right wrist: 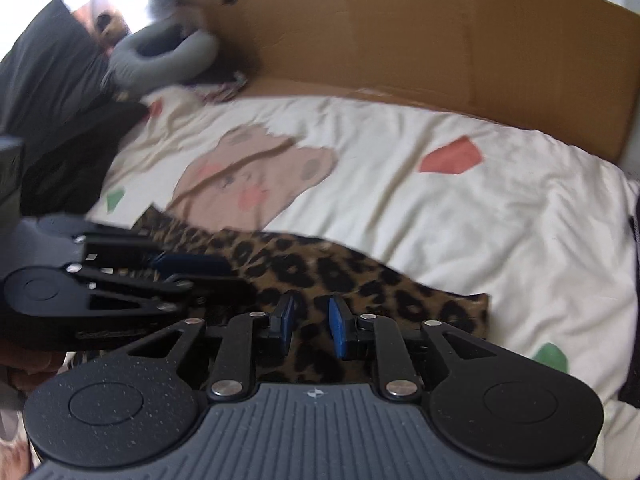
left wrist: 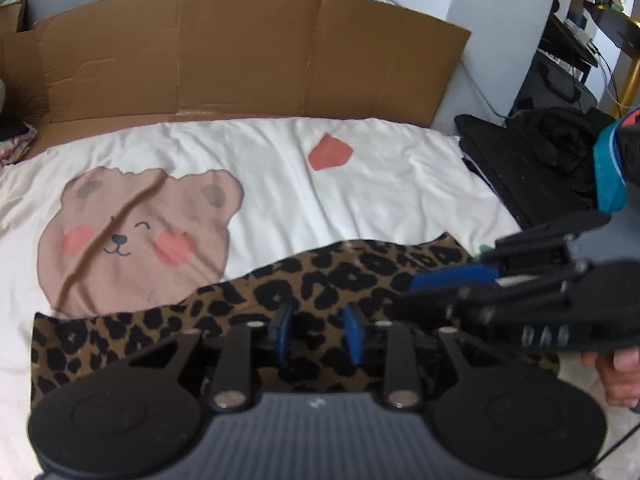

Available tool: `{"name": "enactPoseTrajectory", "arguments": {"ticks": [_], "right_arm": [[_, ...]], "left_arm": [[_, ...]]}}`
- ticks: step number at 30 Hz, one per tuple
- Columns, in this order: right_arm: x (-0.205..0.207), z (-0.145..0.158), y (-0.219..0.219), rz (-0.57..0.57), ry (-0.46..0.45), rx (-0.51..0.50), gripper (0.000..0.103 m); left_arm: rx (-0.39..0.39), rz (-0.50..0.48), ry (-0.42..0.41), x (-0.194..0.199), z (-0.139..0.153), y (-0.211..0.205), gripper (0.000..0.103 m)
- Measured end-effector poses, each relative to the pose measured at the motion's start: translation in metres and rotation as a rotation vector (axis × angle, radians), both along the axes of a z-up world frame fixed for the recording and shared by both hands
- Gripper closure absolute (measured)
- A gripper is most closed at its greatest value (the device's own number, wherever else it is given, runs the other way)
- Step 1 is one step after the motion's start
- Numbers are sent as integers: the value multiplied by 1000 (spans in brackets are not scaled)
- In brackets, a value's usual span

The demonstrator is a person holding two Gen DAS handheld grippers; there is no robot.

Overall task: Fold clothes
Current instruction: 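Press the folded garment flat with the right gripper while the left gripper presses beside it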

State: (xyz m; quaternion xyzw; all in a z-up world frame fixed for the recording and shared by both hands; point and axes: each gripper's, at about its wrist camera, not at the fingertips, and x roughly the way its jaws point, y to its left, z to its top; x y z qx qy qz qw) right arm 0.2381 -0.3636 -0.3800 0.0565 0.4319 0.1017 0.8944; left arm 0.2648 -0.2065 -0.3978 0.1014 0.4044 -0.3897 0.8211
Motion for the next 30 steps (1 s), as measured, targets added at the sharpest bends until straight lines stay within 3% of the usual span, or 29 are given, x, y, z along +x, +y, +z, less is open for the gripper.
{"name": "enactPoseTrajectory", "arguments": {"ticks": [2, 4, 8, 11, 12, 18, 24, 30], "right_arm": [[4, -8, 7, 25, 17, -41, 78], [6, -12, 3, 20, 24, -42, 79], [2, -7, -6, -4, 25, -22, 79], [-4, -3, -11, -20, 21, -9, 79], [-6, -1, -13, -26, 19, -5, 78], [-17, 8, -23, -58, 10, 21, 77], [-24, 9, -8, 0, 7, 24, 76], [-28, -7, 12, 55, 39, -25, 76]], "left_arm": [[18, 7, -9, 5, -4, 0, 63], [32, 10, -17, 11, -8, 1, 50], [22, 24, -3, 15, -12, 6, 49], [21, 40, 5, 14, -2, 7, 70], [8, 38, 14, 13, 2, 8, 85], [-50, -12, 26, -5, 22, 10, 87], [-25, -45, 57, -19, 10, 5, 87], [5, -47, 25, -20, 0, 6, 87]]}}
